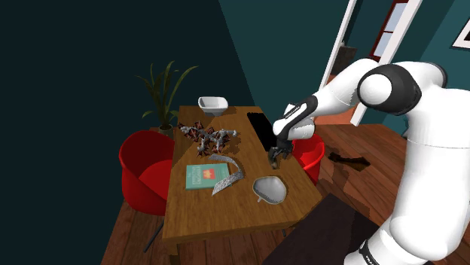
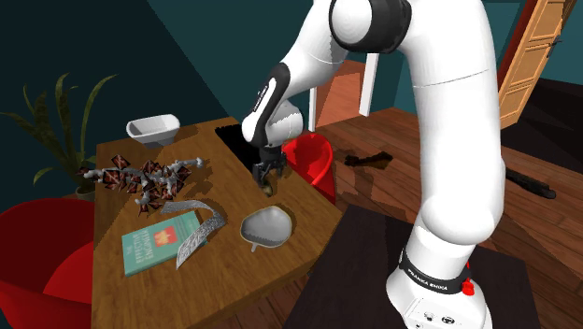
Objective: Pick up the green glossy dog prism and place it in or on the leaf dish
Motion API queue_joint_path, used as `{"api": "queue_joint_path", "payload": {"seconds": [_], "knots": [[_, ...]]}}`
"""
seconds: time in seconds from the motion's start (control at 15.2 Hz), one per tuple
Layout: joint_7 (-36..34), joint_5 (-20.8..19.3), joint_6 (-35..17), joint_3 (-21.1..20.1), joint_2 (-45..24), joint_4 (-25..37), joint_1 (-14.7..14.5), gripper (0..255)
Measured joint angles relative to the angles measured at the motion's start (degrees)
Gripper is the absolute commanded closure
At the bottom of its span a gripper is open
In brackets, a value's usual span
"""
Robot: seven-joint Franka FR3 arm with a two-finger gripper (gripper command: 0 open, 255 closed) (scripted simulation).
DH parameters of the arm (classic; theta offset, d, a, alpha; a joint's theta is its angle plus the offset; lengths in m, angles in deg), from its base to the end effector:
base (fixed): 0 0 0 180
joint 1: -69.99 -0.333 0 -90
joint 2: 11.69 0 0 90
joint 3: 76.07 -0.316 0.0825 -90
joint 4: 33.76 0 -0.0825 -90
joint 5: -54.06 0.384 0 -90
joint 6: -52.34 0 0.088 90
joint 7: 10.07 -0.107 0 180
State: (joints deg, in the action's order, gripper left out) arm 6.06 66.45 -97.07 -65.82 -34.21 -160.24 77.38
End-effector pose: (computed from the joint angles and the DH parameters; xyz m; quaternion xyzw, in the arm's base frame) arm 0.5270 -0.1739 0.2038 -0.9948 0.0987 -0.0153 0.0180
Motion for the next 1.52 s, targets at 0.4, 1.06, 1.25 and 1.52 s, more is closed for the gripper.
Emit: {"api": "queue_joint_path", "payload": {"seconds": [0.4,1.06,1.25,1.52], "knots": [[1.0,1.4,-2.8,-1.0,-3.6,0.8,0.7,0],[1.0,1.5,-2.8,-1.1,-3.7,0.8,0.7,255],[1.0,1.5,-2.8,-1.1,-3.7,0.8,0.7,255],[0.7,1.1,-2.1,-0.8,-2.8,0.7,0.5,255]]}}
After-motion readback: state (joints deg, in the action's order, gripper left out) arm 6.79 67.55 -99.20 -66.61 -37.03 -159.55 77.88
